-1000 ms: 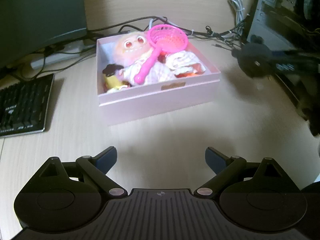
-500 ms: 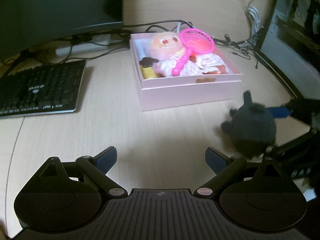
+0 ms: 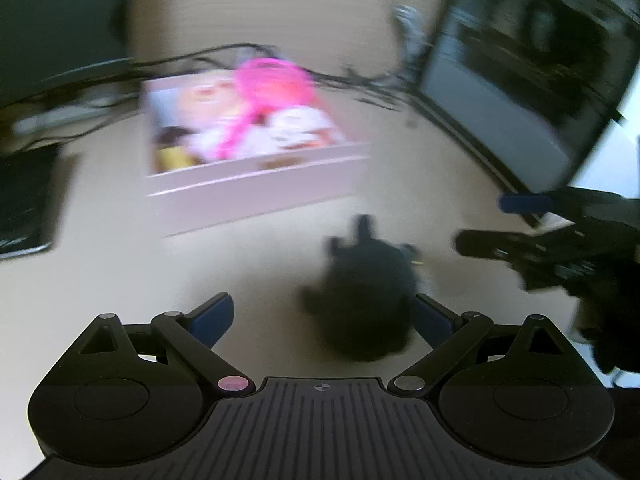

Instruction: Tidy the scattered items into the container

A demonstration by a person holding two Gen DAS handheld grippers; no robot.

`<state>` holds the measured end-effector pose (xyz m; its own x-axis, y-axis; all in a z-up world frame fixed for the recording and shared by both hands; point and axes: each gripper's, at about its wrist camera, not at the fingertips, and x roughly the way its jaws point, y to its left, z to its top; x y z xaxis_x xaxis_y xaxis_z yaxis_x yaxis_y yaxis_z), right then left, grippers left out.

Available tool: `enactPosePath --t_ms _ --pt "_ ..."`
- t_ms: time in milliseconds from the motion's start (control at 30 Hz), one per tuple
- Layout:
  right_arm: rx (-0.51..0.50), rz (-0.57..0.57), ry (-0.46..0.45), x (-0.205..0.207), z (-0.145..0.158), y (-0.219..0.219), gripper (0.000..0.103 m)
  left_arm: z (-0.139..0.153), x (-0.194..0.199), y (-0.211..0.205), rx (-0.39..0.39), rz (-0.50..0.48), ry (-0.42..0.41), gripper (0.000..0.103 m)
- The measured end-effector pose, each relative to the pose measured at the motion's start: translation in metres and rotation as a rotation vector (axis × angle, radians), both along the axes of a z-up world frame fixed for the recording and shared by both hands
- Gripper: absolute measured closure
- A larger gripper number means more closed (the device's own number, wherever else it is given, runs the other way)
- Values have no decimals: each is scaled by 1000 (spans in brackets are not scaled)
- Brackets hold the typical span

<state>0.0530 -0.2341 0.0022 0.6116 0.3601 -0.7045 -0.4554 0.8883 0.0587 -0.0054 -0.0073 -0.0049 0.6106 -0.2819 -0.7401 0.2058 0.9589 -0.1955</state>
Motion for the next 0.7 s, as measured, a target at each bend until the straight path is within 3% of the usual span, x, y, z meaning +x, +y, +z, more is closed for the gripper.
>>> enactPosePath --t_ms 100,267,300,367,400,700 --pt "-2 -21 3 -2 -4 -4 4 -11 12 -21 63 -45 4 5" --pt "-9 -22 -1 -9 -8 -7 4 -27 26 -35 136 -39 20 5" --pt "-6 -27 2 -9 -8 -7 3 -29 26 -36 144 -35 20 10" --pt "-3 -35 8 -9 -9 -8 3 -28 26 -35 127 -40 25 25" --pt "-4 -36 10 -8 -11 -7 3 -27 26 -34 121 -40 24 26" --pt "-76 111 62 -11 -23 24 2 -15 8 -24 145 -36 25 29"
